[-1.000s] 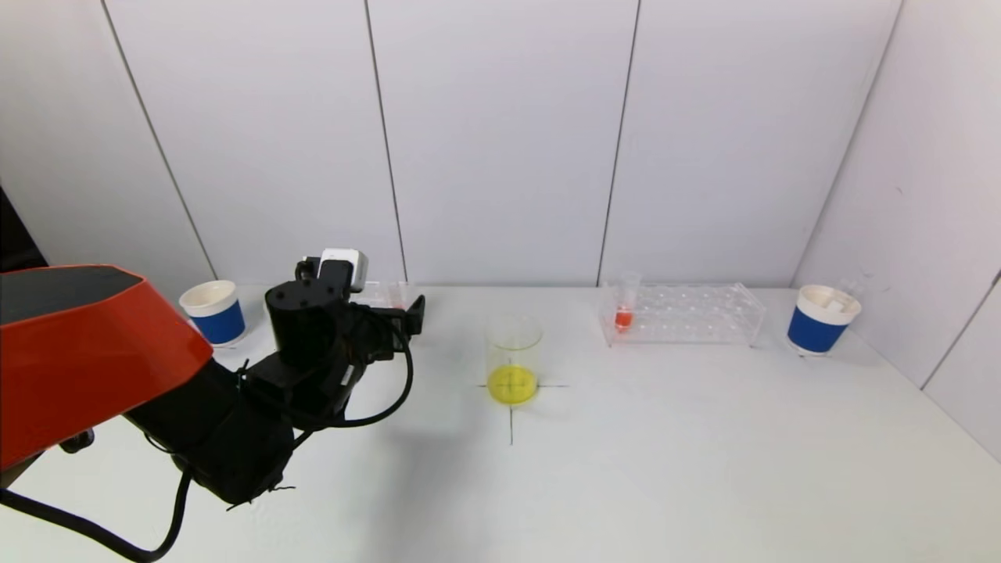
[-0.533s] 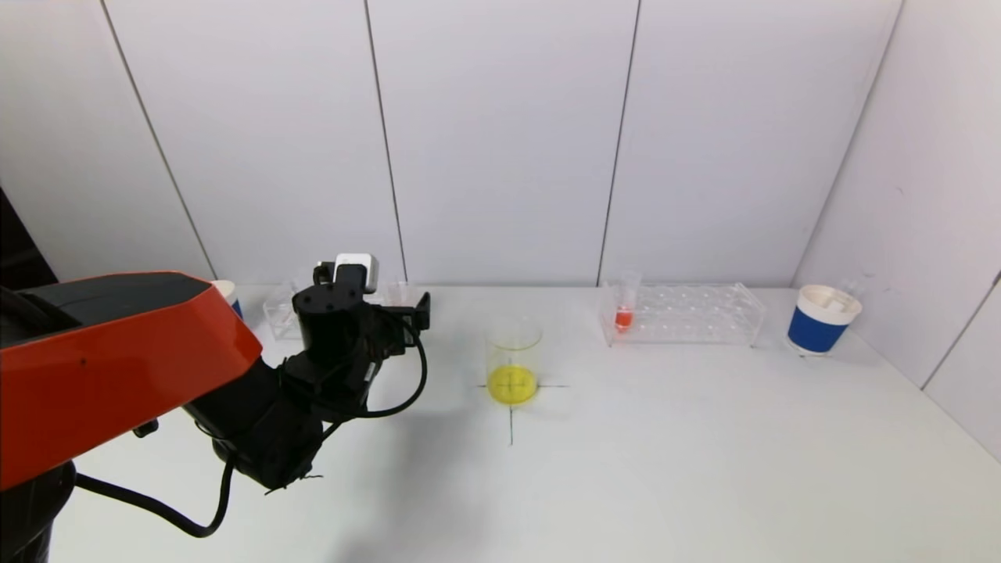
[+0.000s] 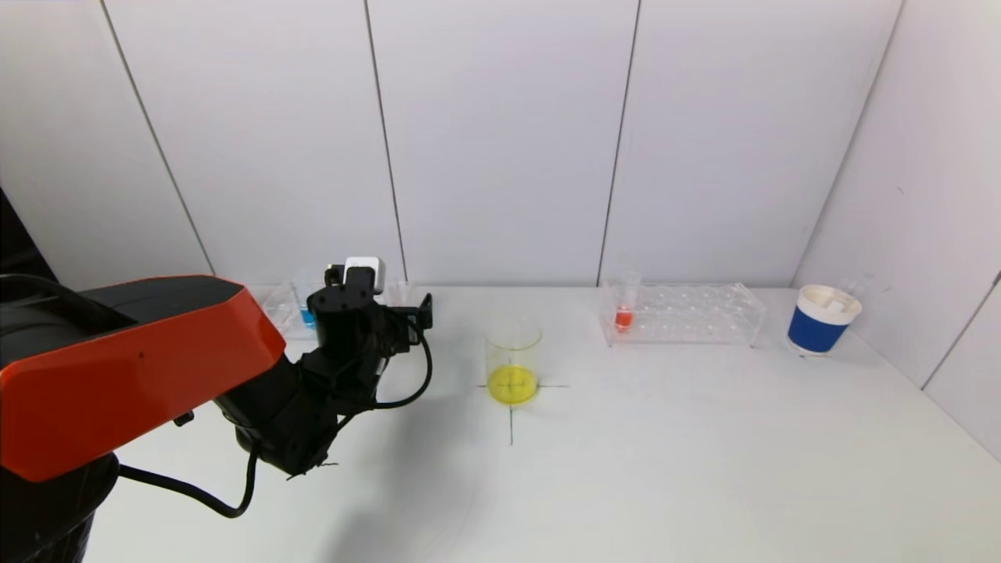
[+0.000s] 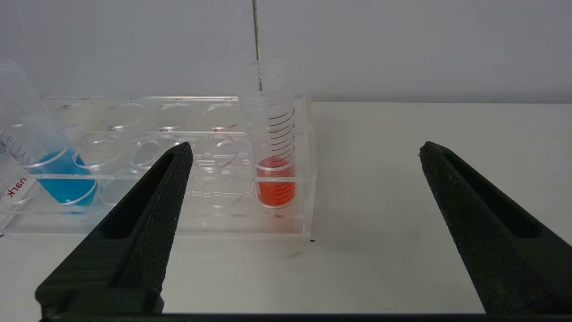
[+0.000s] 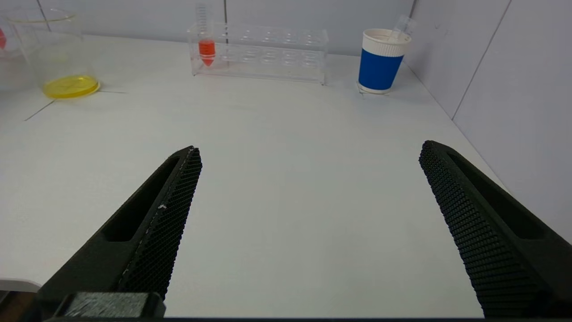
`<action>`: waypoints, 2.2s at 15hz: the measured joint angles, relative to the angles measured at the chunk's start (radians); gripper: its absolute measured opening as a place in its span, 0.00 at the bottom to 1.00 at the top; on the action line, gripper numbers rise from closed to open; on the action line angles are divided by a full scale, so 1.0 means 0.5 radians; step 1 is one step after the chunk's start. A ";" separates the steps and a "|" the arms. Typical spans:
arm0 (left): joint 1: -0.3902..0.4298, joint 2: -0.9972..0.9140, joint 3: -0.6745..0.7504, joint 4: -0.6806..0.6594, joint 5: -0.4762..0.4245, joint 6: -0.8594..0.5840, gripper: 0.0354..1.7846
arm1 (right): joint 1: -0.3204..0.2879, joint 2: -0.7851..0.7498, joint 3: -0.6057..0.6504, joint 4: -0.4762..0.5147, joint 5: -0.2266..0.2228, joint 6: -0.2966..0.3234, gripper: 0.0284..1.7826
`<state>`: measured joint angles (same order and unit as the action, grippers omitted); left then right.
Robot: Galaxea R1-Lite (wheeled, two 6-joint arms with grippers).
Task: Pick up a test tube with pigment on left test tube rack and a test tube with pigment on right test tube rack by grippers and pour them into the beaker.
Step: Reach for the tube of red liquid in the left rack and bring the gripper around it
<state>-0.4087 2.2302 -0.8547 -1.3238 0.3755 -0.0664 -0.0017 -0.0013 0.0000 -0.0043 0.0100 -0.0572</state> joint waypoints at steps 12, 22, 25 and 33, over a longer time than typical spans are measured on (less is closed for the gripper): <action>0.074 0.094 -0.247 0.140 -0.023 0.014 0.99 | 0.000 0.000 0.000 0.001 0.000 0.000 0.99; 0.102 0.194 -0.343 0.097 -0.029 0.031 0.99 | 0.000 0.000 0.000 0.000 0.000 0.000 0.99; 0.103 0.238 -0.348 0.032 -0.029 0.066 0.99 | 0.000 0.000 0.000 0.000 0.000 0.000 0.99; 0.106 0.333 -0.397 -0.052 -0.031 0.100 0.99 | 0.000 0.000 0.000 0.000 0.000 0.000 0.99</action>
<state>-0.3555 2.3966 -1.0530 -1.3498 0.3598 -0.0164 -0.0017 -0.0013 0.0000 -0.0043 0.0100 -0.0570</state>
